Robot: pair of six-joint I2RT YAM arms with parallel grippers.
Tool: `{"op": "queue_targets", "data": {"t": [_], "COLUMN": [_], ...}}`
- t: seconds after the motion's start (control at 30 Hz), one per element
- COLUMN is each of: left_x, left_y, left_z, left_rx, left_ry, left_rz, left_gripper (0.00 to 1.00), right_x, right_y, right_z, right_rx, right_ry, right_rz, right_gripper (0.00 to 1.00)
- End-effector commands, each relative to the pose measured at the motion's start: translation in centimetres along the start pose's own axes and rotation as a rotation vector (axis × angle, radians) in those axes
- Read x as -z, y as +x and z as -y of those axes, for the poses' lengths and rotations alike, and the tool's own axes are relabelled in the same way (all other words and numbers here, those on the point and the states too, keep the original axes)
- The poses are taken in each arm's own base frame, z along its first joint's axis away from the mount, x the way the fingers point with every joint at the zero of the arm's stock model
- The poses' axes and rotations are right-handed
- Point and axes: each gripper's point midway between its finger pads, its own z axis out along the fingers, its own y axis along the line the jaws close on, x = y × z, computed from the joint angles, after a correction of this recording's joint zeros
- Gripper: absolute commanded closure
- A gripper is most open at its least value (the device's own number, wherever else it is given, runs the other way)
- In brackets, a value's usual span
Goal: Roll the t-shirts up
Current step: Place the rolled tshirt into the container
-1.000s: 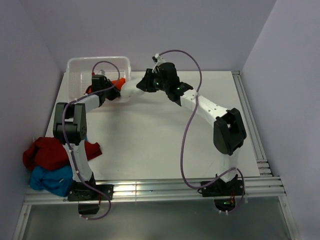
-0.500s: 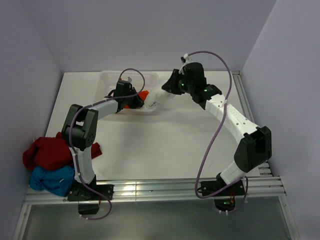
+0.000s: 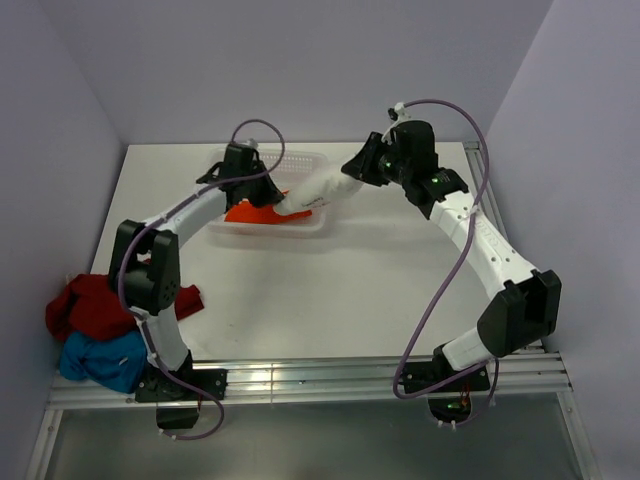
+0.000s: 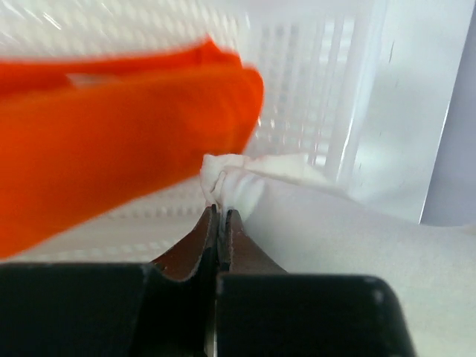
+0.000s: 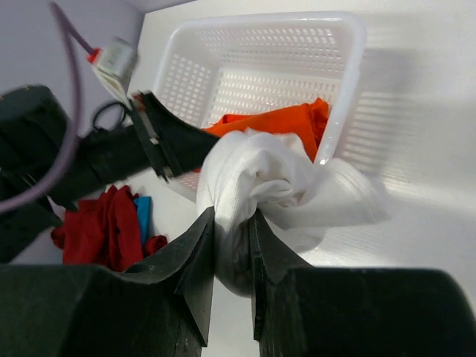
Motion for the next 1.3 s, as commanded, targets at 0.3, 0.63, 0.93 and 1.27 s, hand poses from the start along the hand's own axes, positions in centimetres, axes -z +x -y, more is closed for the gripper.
{"op": "queue_targets", "data": {"t": [0.3,0.63,0.93,1.27], "left_x": [12.0,10.0,4.9,1.6], "left_y": [-17.1,-20.4,-17.9,-14.8], "left_z": [-3.2,-7.5,-11.4,-14.3], "left_rx": [-0.005,0.017,0.054,0.028], "left_ry": [-0.007,-0.033,-0.067,-0.14], "left_rz": [0.392,0.487,0.404,0.285], "left_gripper": [1.0,1.0,1.0,1.0], "right_x": [-6.3,-15.2,-22.7,-22.9], "right_y": [-1.1,-1.1,1.5,5.8], "right_z": [-5.7,-4.9,-0.5,4.7], "right_rx": [0.018,0.016,-0.072,-0.098], "right_ry": [-0.321,-0.356,-0.271,-0.006], "right_rz": [-0.043,-0.101,-0.182,-0.259], "right_gripper": [1.0,1.0,1.0,1.0]}}
